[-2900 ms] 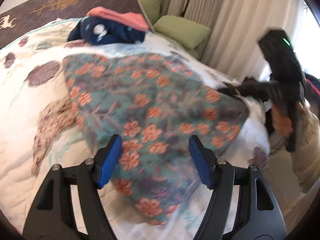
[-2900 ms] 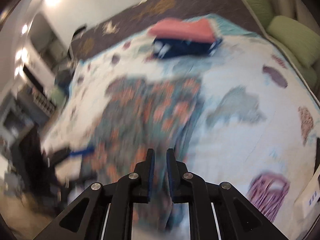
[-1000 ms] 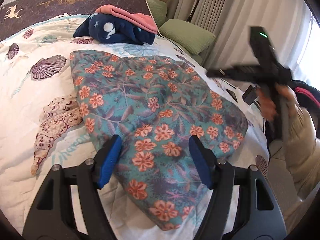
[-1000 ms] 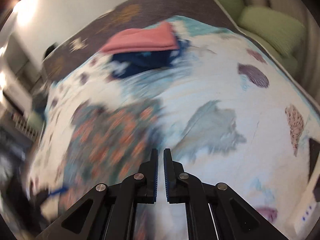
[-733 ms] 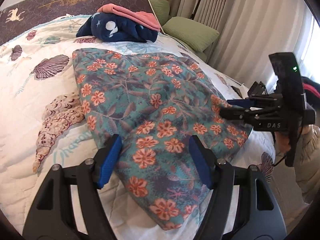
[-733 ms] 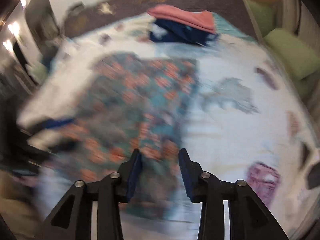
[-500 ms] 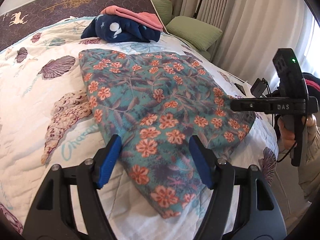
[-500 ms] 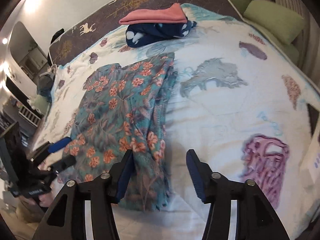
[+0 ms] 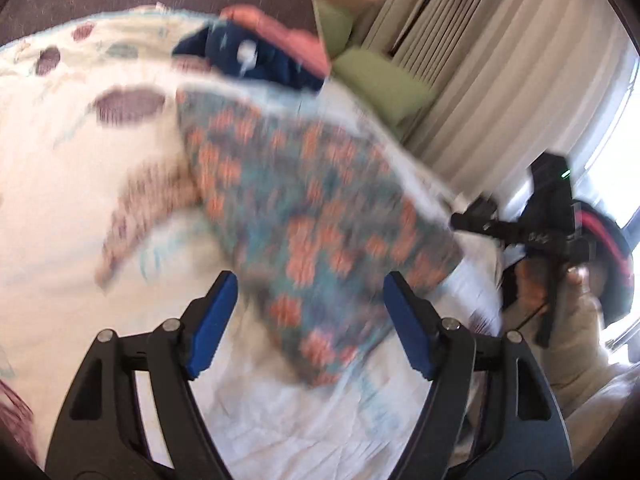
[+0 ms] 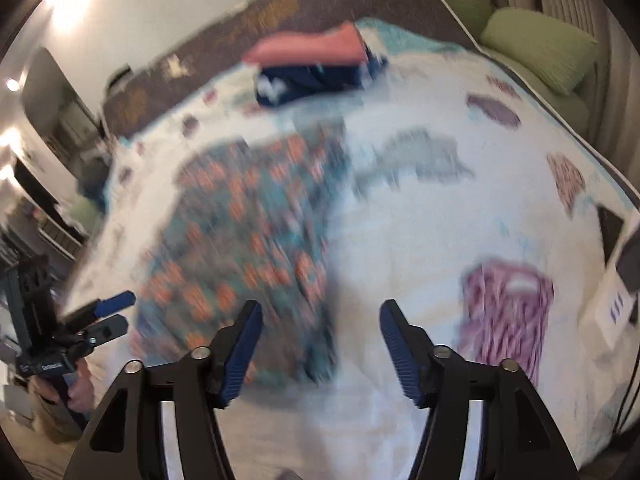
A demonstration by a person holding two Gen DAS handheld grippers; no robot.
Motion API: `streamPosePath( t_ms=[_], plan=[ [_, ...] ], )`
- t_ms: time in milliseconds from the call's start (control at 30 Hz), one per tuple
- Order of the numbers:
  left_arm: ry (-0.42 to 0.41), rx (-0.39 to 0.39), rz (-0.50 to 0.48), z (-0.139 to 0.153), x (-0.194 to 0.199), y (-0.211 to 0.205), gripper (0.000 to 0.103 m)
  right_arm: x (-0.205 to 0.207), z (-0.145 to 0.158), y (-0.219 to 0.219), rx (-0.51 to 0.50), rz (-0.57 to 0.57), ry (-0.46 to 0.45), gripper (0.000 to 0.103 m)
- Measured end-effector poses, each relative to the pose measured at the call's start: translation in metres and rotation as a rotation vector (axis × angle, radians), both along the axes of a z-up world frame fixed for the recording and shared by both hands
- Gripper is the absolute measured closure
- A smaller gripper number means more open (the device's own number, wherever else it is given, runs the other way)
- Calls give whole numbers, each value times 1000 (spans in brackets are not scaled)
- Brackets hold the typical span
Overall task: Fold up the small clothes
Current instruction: 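Slide both grippers under the folded shirt end and grasp it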
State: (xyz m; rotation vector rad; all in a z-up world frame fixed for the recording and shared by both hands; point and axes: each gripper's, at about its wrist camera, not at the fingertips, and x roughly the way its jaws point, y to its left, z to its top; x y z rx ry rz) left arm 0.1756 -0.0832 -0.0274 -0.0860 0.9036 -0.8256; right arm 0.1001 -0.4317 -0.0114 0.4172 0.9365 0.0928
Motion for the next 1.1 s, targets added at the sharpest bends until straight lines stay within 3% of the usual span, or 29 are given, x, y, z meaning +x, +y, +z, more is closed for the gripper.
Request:
streamPosePath(
  t_ms=[33,133,233,433,633,900,1100],
  plan=[
    [-18,3,11,5,3,0,27,6,4,-3,23,-1,-16,26],
    [-34,29,37,7,19,-4,27,30,4,-8,68,16,-17,23],
    [13,42,39,-4,35,-12,27,50,-6,-10,84,3,8,23],
    [102,53,42,-32,63,-23,27,80,-31,-2,120,84,70,23],
    [129,63,43,-44,95,-37,27,108,-42,2,135,156,64,21],
    [140,23,-23,-59,125,-48,27,148,-52,-6,237,238,26,16],
    [177,-61,-50,-68,146,-50,27,170,-61,-11,363,330,-30,16]
  ],
)
